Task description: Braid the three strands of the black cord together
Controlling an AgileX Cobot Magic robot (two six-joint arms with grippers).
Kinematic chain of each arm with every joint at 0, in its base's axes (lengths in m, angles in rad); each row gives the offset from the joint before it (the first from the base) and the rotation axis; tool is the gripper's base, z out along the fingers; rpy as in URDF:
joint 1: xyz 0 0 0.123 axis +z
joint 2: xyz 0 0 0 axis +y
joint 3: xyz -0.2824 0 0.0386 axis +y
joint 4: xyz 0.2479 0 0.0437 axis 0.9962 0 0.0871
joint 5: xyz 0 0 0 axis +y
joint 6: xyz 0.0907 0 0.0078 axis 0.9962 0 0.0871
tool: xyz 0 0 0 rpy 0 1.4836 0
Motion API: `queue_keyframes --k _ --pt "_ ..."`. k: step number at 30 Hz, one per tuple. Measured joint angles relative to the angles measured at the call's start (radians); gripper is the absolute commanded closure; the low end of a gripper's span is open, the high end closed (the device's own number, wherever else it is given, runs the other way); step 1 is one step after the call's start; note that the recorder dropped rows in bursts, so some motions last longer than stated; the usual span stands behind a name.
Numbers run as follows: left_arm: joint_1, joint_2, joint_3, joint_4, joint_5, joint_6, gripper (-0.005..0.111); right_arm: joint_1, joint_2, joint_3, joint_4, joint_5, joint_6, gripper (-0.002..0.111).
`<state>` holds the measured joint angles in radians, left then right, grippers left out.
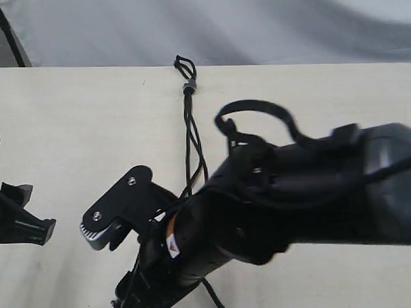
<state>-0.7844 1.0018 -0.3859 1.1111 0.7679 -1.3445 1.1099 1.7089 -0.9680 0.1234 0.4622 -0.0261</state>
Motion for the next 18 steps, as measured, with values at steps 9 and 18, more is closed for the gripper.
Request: queue_keyframes --k 9,18 --pt "0.0 0.0 0.0 0.002 0.012 -0.007 0.061 0.002 0.21 -0.16 -0.053 0.103 0.013 0.046" --pt "0.0 0.0 0.0 0.002 0.012 -0.007 0.061 -0.042 0.231 -0.17 -0.17 0.114 0.128 0.046"
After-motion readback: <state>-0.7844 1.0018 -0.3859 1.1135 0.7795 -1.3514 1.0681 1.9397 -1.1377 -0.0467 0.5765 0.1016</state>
